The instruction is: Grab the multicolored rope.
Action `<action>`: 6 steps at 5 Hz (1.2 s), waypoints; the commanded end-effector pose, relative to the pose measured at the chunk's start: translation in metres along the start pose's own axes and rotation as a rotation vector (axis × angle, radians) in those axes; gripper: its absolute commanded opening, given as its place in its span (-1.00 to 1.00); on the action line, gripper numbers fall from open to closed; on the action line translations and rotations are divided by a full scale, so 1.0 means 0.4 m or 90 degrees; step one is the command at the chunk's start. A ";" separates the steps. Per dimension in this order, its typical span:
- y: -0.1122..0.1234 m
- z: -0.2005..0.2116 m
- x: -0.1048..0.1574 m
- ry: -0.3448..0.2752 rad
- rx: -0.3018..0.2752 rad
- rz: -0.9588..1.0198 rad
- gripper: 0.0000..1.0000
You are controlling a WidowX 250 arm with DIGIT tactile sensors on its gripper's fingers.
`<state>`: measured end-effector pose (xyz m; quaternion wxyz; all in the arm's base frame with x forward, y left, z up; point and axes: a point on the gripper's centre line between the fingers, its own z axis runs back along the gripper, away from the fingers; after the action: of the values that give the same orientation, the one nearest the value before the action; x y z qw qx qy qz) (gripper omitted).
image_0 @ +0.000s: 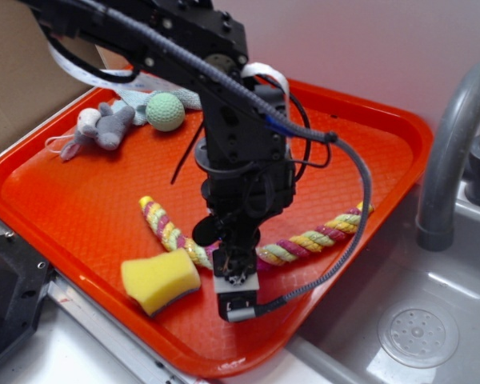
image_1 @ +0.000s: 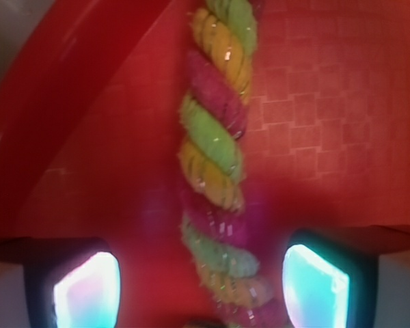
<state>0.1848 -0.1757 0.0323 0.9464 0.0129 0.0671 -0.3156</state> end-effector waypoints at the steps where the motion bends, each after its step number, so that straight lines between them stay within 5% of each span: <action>1: -0.028 -0.007 0.018 -0.008 0.003 -0.003 -1.00; 4: -0.020 0.002 0.011 0.004 0.049 0.043 -1.00; 5: 0.052 0.126 -0.018 0.032 0.042 0.143 -1.00; 6: 0.130 0.247 -0.058 0.006 0.058 0.277 -1.00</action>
<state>0.2112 -0.1211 0.1193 0.9866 0.0845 0.0816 -0.1132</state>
